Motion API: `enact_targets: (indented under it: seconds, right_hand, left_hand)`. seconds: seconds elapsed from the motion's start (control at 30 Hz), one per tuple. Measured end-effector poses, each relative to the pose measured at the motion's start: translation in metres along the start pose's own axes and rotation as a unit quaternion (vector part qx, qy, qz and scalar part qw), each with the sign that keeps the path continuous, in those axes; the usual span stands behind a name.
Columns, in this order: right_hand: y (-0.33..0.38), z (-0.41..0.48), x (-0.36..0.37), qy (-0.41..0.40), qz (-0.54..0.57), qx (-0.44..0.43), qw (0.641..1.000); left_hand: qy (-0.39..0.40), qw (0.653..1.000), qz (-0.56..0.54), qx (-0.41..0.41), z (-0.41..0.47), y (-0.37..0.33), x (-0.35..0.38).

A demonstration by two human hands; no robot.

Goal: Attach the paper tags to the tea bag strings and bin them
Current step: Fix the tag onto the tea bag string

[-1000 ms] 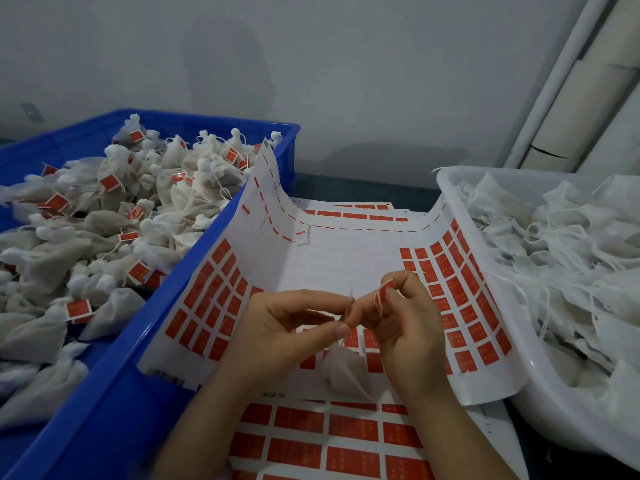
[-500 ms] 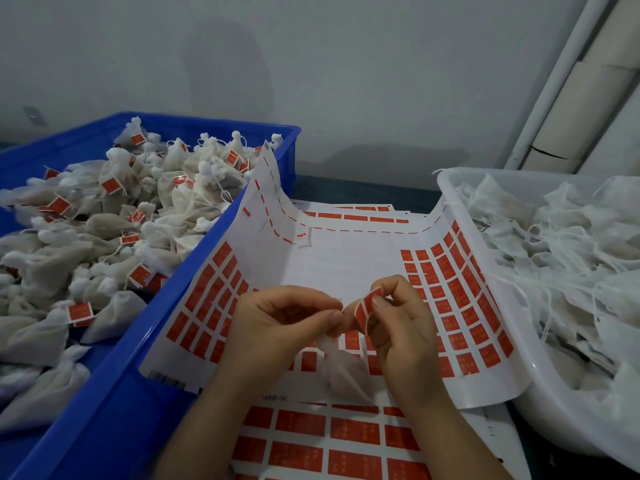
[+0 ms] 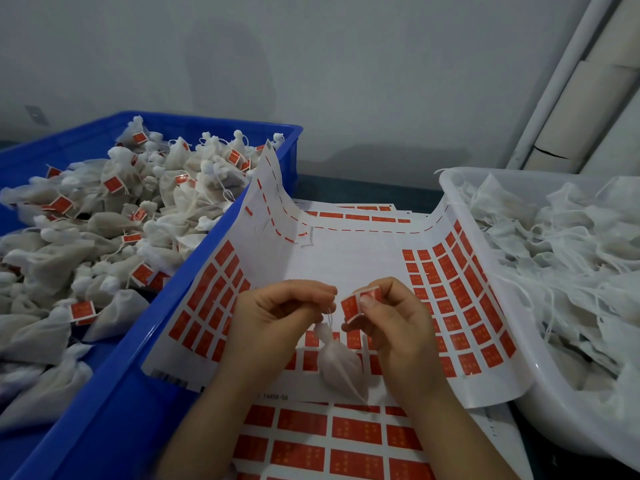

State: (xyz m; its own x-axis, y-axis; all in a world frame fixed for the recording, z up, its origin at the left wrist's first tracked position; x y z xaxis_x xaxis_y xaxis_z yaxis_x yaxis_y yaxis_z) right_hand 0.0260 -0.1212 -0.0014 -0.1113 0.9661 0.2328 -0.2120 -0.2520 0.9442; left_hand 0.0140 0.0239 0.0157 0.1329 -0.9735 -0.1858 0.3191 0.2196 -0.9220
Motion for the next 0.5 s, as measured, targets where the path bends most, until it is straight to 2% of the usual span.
enact_targets:
  seconds: [0.2,0.37,0.5]
  right_hand:
    - [-0.002,0.0,-0.006,-0.033,0.026,0.008,0.999]
    - [-0.007,0.002,-0.01,-0.068,0.046,0.039,0.996]
    - [-0.008,0.003,-0.01,-0.088,0.069,0.067,0.991]
  left_hand:
    - [-0.005,0.999,0.012,-0.044,0.001,0.007,0.001]
    - [0.0,0.991,-0.014,-0.135,0.001,0.022,0.002]
    - [-0.031,0.971,-0.088,-0.218,0.002,0.034,0.001]
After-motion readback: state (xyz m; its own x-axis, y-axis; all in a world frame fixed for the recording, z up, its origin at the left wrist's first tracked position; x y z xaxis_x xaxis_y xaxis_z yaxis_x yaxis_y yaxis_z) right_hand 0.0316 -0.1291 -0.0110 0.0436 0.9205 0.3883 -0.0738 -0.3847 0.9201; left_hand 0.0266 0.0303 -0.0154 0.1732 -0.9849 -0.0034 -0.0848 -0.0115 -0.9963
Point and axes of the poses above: each hand's wrist, its own z-axis towards the middle knuckle, its own x-axis out of the palm, y = z × x, the point moved 5 cm from there along z, towards the middle knuckle, and after that the axes turned 8 degrees about z, right-handed, at the moved point
